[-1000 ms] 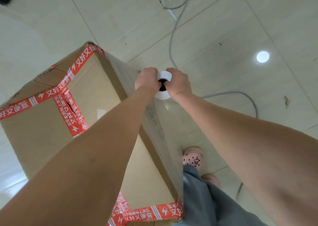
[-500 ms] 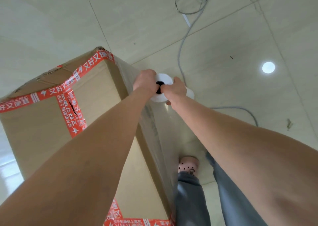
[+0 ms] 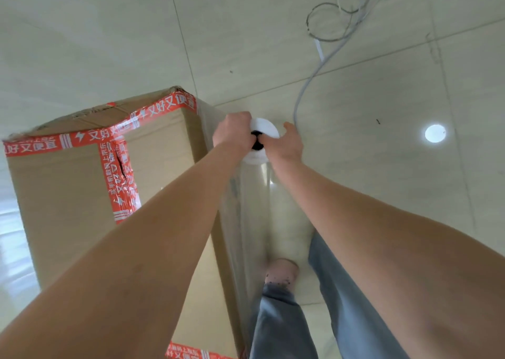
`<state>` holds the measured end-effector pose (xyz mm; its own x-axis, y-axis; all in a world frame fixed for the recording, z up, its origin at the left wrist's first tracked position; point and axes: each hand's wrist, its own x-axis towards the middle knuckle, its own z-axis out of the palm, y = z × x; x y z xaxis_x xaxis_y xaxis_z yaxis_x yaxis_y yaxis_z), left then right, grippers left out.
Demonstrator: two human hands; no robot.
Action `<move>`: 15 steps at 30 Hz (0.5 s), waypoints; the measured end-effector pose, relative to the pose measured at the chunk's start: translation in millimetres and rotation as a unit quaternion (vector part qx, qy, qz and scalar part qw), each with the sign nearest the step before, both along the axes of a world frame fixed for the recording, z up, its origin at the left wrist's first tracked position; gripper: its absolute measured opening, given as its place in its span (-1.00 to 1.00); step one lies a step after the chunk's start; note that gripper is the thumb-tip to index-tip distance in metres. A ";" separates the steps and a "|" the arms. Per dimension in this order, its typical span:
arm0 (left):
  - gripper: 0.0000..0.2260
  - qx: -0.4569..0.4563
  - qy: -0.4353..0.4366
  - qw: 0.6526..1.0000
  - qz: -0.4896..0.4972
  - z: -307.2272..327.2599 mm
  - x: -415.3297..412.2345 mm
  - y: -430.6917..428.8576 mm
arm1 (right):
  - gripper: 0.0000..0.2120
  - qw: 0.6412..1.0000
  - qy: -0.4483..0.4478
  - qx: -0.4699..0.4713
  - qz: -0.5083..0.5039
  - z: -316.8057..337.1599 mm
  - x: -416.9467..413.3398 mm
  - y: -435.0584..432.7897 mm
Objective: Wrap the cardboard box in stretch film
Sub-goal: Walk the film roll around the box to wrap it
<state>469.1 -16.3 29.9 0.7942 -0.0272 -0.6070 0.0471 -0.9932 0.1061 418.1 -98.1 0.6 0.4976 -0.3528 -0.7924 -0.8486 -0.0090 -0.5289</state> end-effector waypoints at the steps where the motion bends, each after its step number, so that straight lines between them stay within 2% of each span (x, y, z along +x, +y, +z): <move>1: -0.83 -0.005 0.002 1.000 -0.006 1.1 3.2 -1.9 | -0.36 0.997 0.037 0.050 -0.041 -1.8 0.8 1.1; 3: -0.80 -0.014 0.009 1.000 -0.019 2.6 7.8 -7.6 | -0.43 0.979 0.098 0.141 -0.109 0.8 4.7 0.2; 5: -0.71 -0.016 0.023 0.999 -0.028 3.0 12.9 -12.1 | -0.50 0.978 0.105 0.158 -0.085 2.4 12.6 -6.3; 8: -0.72 0.003 0.035 0.998 -0.057 2.8 23.2 -16.6 | -0.61 0.992 0.073 0.099 0.029 3.3 26.4 -14.9; 11: -0.78 0.027 0.028 0.996 -0.080 2.6 34.5 -18.7 | -0.64 0.990 0.050 0.040 0.122 3.3 44.0 -22.0; 15: -0.82 0.030 0.014 0.997 -0.076 2.4 46.7 -15.2 | -0.71 0.981 0.020 -0.004 0.191 0.2 63.9 -24.1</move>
<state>515.9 -31.5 32.3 0.7658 -0.1092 -0.6337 -0.1028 -0.9936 0.0470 482.0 -122.2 0.7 0.5634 -0.1536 -0.8118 -0.8027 -0.3346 -0.4937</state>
